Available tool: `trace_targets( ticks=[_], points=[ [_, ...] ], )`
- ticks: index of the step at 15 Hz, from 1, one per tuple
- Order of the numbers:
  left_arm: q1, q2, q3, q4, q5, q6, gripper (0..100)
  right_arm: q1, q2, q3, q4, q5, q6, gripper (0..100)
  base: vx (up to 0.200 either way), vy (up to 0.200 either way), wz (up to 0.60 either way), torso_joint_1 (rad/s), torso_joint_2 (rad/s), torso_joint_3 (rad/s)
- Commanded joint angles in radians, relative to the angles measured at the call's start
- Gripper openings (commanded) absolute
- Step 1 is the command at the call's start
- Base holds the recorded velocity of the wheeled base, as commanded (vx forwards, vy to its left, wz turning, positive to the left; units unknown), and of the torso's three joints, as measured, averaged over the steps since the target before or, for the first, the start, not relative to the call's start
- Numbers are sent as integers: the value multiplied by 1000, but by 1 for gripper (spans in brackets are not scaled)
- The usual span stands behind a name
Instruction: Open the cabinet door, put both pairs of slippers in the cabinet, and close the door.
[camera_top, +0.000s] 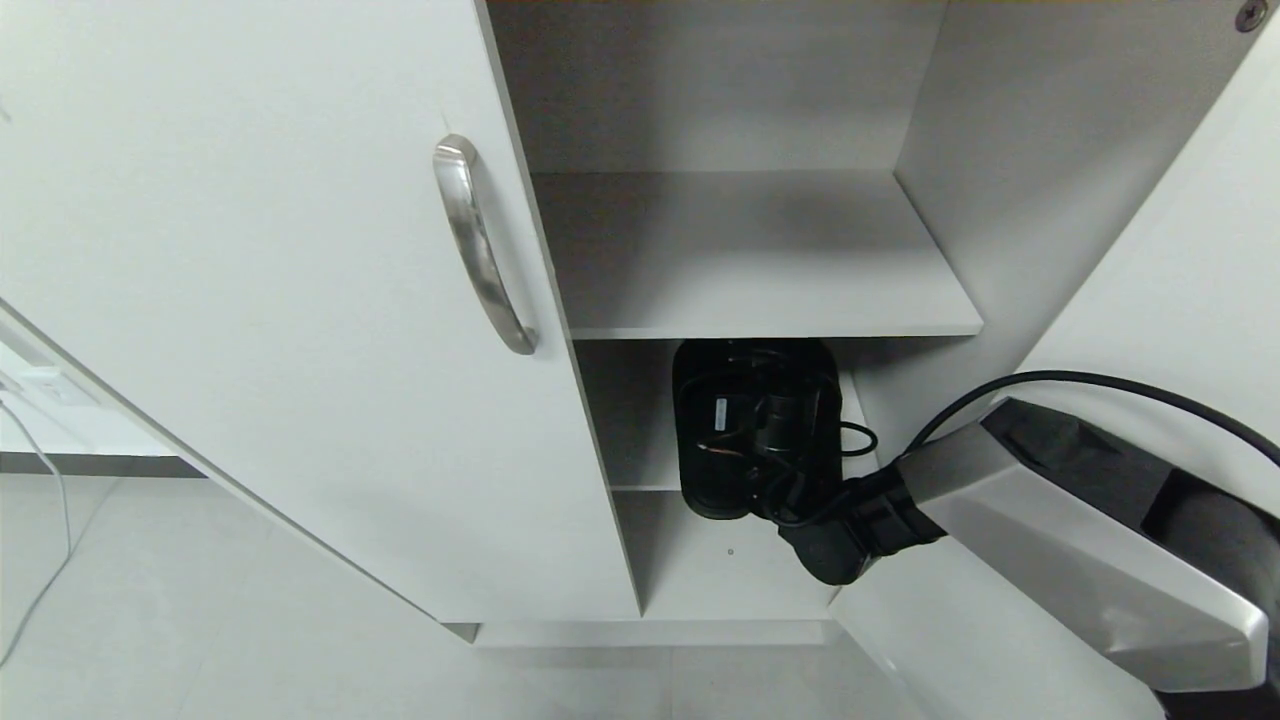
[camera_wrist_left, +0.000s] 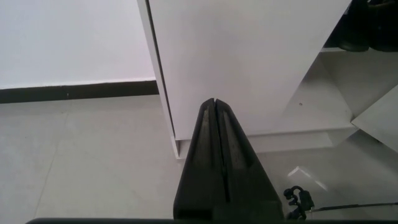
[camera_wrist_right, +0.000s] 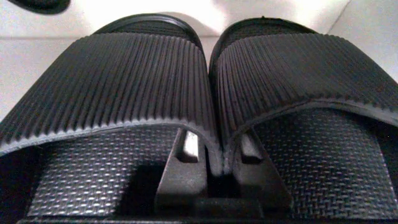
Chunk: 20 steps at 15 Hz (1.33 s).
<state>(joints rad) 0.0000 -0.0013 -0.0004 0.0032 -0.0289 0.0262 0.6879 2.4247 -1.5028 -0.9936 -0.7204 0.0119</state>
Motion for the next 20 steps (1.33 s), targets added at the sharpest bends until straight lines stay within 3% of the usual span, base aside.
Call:
trace_targets(
  ticks=[1,5,6,11,13,17,20],
  points=[
    [0,1,-1,0,0,0,0,-1,19,-11,1,-1,0,0,0,0,0,0,0,0],
    [0,1,0,0,0,0,0,-1,25,-11,3,-1,0,0,0,0,0,0,0,0],
    [0,1,0,0,0,0,0,-1,25,-11,3,-1,0,100,0,0,0,0,0,0],
    [0,1,0,0,0,0,0,36,-65,139,-2,-8,-6,100,0,0,0,0,0,0],
    [0,1,-1,0,0,0,0,68,-159,260,-39,-10,-7,100,0,0,0,0,0,0],
    [0,1,0,0,-2,1,0,144,-349,671,-214,-8,-10,100,0,0,0,0,0,0],
    [0,1,0,0,0,1,0,163,-378,793,-283,-7,-27,100,0,0,0,0,0,0]
  ],
)
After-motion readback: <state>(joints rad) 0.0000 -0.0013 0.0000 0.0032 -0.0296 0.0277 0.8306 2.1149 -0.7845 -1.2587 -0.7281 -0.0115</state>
